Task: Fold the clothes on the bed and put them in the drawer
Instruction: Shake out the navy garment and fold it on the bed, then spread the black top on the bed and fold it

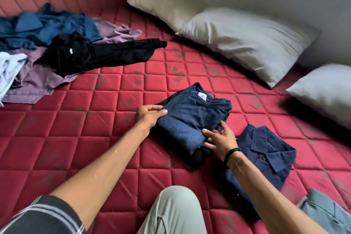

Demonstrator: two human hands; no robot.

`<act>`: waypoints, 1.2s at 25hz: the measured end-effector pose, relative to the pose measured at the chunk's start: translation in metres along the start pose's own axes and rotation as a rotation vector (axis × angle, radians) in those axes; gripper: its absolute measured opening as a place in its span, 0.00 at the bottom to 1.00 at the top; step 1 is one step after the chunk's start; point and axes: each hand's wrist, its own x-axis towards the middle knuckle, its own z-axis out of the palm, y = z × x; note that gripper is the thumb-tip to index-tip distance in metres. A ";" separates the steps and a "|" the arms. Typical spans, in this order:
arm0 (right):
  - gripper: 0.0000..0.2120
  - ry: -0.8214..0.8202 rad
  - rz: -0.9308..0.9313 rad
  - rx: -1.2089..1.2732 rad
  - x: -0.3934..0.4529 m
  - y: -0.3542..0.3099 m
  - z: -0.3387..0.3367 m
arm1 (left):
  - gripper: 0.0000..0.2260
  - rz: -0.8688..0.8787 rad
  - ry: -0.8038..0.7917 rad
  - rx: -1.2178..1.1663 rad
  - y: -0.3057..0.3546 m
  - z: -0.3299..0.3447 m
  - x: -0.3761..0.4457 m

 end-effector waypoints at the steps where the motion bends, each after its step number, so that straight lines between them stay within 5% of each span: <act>1: 0.20 0.040 0.016 -0.005 0.004 0.003 0.001 | 0.12 -0.025 0.015 0.017 -0.009 -0.001 0.003; 4: 0.25 0.281 -0.076 -0.123 0.000 0.002 0.006 | 0.12 0.007 0.131 0.182 -0.009 0.000 0.004; 6: 0.32 0.514 -0.481 -0.599 -0.012 0.009 0.013 | 0.20 0.422 0.244 0.534 -0.011 0.003 -0.011; 8: 0.34 0.385 -0.852 -1.105 -0.031 0.026 0.027 | 0.25 0.864 0.120 0.860 -0.026 0.009 -0.040; 9: 0.34 0.235 -0.871 -1.309 -0.035 0.037 0.032 | 0.26 0.940 -0.009 0.997 -0.041 0.010 -0.053; 11: 0.35 0.070 -0.652 -1.526 -0.032 0.058 0.037 | 0.29 0.802 -0.178 1.170 -0.066 -0.001 -0.071; 13: 0.39 0.091 -0.547 -1.601 -0.031 0.058 0.056 | 0.31 0.604 -0.182 1.199 -0.080 -0.038 -0.075; 16: 0.31 0.107 -0.848 -1.564 -0.031 0.046 0.100 | 0.35 0.435 -0.178 1.213 -0.081 -0.107 -0.075; 18: 0.26 -0.174 -1.054 -1.483 -0.038 0.058 0.153 | 0.35 0.337 -0.079 1.222 -0.081 -0.174 -0.075; 20: 0.24 -0.466 -1.057 -1.466 -0.051 0.075 0.212 | 0.36 0.239 0.045 1.219 -0.084 -0.238 -0.072; 22: 0.23 -0.583 -1.120 -1.492 -0.048 0.093 0.275 | 0.36 0.159 0.193 1.236 -0.096 -0.306 -0.069; 26: 0.19 -0.485 -1.146 -1.623 0.002 0.076 0.414 | 0.36 0.138 0.472 1.231 -0.133 -0.418 -0.050; 30: 0.19 -0.206 -0.959 -1.701 0.111 0.002 0.533 | 0.33 0.194 0.577 1.182 -0.136 -0.438 -0.013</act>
